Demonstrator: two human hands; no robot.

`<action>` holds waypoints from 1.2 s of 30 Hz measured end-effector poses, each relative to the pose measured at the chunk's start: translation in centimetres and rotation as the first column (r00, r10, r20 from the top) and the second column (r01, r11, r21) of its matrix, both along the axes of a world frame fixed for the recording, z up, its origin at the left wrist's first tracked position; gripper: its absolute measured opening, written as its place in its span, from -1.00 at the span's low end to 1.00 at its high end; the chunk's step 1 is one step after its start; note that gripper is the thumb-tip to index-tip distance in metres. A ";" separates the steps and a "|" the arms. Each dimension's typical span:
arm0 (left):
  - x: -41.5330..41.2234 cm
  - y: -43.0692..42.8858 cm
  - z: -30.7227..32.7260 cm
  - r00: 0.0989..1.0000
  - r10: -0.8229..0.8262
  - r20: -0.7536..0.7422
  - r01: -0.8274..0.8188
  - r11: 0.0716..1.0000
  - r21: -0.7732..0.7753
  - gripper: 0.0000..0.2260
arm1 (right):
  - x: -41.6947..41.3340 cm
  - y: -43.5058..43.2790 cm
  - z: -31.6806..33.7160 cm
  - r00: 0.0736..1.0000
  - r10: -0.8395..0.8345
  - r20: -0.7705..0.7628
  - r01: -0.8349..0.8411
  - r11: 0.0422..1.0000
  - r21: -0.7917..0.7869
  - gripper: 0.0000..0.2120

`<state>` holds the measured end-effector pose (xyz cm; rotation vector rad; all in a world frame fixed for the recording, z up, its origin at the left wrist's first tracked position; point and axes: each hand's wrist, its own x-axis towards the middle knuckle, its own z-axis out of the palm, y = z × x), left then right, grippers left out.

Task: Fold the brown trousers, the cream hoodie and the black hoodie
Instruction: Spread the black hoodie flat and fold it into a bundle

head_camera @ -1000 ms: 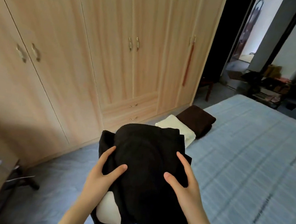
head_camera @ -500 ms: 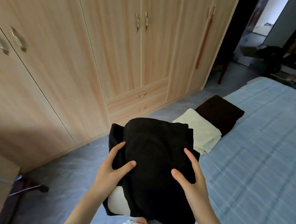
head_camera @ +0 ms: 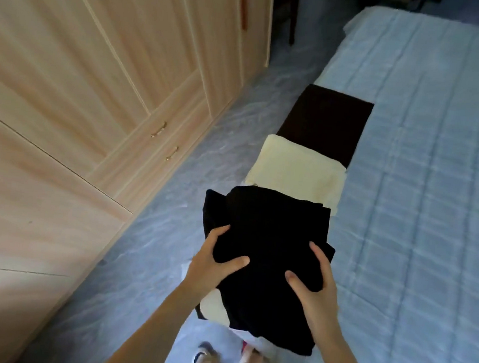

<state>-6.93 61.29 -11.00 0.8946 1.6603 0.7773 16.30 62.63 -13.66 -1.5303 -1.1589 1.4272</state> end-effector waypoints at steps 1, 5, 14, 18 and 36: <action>-0.5 1.3 -1.7 1.000 -0.029 -0.009 0.029 0.999 -0.023 -0.24 | -0.5 0.6 -1.4 1.000 -0.027 0.004 0.027 1.000 -0.001 -0.33; -2.0 5.1 -8.2 0.983 -0.179 -0.040 0.175 0.981 -0.081 -0.28 | -2.1 1.6 -7.7 0.991 -0.125 0.055 0.126 0.992 -0.009 -0.29; -2.2 6.3 -14.6 0.940 -0.274 -0.204 0.274 0.961 -0.028 -0.17 | -2.9 1.5 -14.8 0.975 -0.130 0.179 0.156 0.978 -0.137 -0.28; -2.1 6.2 -13.1 0.658 -0.288 -0.695 0.468 0.880 0.079 -0.25 | -3.4 1.5 -12.4 0.729 -0.072 0.681 0.111 0.994 -0.014 -0.30; -0.4 9.4 -22.3 0.241 -0.413 -0.879 0.787 0.613 -0.072 -0.42 | -6.5 4.6 -21.2 0.474 0.078 0.877 -0.194 0.981 0.018 -0.46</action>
